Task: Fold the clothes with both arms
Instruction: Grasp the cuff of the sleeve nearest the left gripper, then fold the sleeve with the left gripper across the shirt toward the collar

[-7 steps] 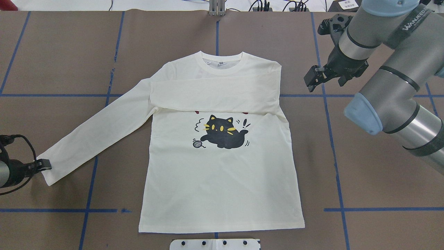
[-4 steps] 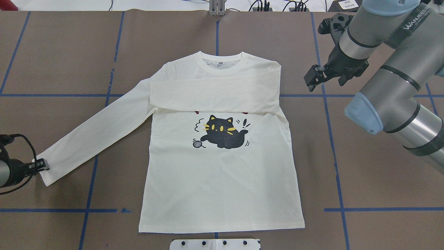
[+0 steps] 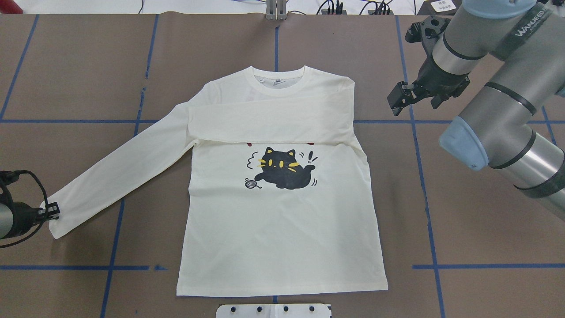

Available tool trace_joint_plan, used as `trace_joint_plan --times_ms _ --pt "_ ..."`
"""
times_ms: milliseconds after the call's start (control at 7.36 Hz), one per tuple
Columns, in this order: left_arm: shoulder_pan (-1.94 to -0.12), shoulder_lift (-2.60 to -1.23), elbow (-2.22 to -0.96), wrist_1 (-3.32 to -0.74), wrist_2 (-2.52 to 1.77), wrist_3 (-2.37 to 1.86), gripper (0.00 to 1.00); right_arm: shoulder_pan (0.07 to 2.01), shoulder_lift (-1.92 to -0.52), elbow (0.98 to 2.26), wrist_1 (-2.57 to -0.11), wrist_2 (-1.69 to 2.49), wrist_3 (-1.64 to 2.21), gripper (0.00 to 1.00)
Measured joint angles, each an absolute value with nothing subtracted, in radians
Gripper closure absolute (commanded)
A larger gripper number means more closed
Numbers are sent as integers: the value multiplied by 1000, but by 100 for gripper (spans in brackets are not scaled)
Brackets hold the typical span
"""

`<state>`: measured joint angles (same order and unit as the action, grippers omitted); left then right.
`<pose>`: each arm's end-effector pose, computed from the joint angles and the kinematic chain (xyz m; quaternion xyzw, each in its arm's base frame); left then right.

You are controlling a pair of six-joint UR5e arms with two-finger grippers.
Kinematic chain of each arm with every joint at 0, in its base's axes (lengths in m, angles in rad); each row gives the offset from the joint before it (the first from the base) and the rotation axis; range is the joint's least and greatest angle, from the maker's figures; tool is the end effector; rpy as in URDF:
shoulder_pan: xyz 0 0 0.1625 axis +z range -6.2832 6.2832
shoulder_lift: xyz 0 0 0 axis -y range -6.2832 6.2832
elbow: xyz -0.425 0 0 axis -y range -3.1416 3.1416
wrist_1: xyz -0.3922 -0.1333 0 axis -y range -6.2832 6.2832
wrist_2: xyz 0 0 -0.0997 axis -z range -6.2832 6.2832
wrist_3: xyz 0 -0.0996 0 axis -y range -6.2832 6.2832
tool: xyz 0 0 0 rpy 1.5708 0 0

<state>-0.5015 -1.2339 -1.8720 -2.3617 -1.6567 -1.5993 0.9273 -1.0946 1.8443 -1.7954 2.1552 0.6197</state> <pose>0.2838 -0.2979 0.5815 0.0475 0.3675 -0.2280 0.9004 -0.3032 -0.5348 0.2949 0.0363 -0.3713 -0.0858 0.9238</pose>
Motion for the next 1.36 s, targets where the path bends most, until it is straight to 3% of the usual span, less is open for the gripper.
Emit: trace_joint_plan --times_ms 408,680,1359 --pt "-506 -1254 -1975 -2234 -1666 -1582 100 936 -1124 1875 -1802 2167 623 0" --pt "-537 -1356 -2067 -2043 -1670 -1529 100 948 -1207 1931 -1801 2170 624 0" --pt "-716 -1854 -2036 -1754 -1812 -1409 100 973 -1405 2053 -1788 2162 623 0"
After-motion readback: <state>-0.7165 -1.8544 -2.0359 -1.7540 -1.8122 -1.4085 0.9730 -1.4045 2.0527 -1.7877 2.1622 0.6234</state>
